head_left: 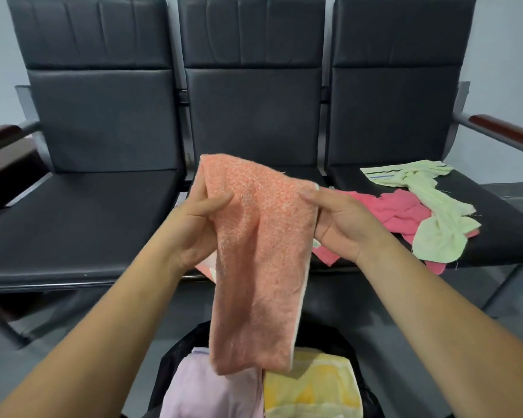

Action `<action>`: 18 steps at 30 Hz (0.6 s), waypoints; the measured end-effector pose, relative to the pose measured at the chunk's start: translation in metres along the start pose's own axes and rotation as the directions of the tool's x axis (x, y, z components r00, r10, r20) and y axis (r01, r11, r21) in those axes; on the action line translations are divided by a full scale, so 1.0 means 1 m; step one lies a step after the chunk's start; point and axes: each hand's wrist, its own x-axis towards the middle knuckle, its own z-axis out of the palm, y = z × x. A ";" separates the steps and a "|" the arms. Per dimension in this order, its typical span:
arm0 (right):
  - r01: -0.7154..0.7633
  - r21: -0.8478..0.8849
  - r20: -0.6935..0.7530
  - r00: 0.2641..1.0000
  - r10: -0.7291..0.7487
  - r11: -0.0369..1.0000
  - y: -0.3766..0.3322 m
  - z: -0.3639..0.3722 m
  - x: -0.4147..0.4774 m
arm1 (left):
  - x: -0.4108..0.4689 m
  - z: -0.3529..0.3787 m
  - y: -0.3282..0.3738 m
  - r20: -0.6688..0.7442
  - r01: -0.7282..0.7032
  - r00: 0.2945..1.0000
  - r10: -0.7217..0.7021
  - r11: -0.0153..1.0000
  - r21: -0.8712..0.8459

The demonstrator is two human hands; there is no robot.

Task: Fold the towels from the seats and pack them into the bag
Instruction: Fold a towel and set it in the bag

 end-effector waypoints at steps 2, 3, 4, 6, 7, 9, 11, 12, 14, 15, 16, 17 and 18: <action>0.046 0.058 -0.039 0.998 -0.044 0.997 -0.006 0.002 0.003 | 0.001 -0.001 0.005 -0.004 -0.023 1.000 0.025 0.968 0.251; 0.062 0.061 -0.060 0.997 -0.058 0.996 -0.009 0.003 0.003 | 0.001 0.000 0.007 -0.024 -0.023 0.999 0.033 0.939 0.342; 0.071 0.044 -0.087 0.994 -0.067 0.996 -0.010 0.002 0.004 | 0.001 -0.001 0.008 -0.059 -0.019 0.997 0.047 0.914 0.406; 0.066 -0.033 -0.143 0.987 -0.070 0.997 -0.012 0.001 0.005 | 0.001 -0.002 0.009 -0.119 -0.008 0.990 0.074 0.876 0.483; 0.056 -0.079 -0.173 0.983 -0.069 0.995 -0.013 0.000 0.005 | 0.001 -0.002 0.010 -0.135 -0.006 0.987 0.087 0.862 0.507; 0.038 -0.128 -0.209 0.976 -0.064 0.991 -0.016 -0.003 0.005 | 0.001 0.000 0.010 -0.145 -0.016 0.984 0.103 0.862 0.506; 0.021 -0.046 -0.178 0.984 -0.029 0.999 -0.020 -0.002 0.003 | 0.000 0.002 0.010 -0.144 -0.031 0.984 0.101 0.905 0.424; 0.016 0.041 -0.131 0.991 -0.011 0.999 -0.022 -0.002 0.001 | -0.001 0.002 0.011 -0.116 -0.045 0.989 0.093 0.931 0.361; 0.014 0.139 -0.029 1.000 -0.010 0.990 -0.027 -0.001 -0.003 | -0.002 0.003 0.013 -0.001 -0.089 0.996 0.092 0.967 0.239; 0.014 0.103 0.014 1.000 -0.015 0.995 -0.028 0.000 -0.006 | -0.003 0.004 0.014 0.046 -0.111 0.993 0.104 0.975 0.193; 0.019 0.015 0.035 0.999 -0.019 1.000 -0.027 -0.001 -0.007 | -0.002 0.004 0.013 0.065 -0.132 0.990 0.122 0.976 0.176; 0.025 -0.088 0.031 0.999 -0.022 0.996 -0.026 -0.002 -0.007 | -0.002 0.004 0.013 0.060 -0.148 0.989 0.138 0.970 0.192; 0.034 -0.168 0.010 0.999 -0.032 0.985 -0.026 -0.003 -0.007 | -0.002 0.004 0.013 0.042 -0.163 0.987 0.157 0.956 0.243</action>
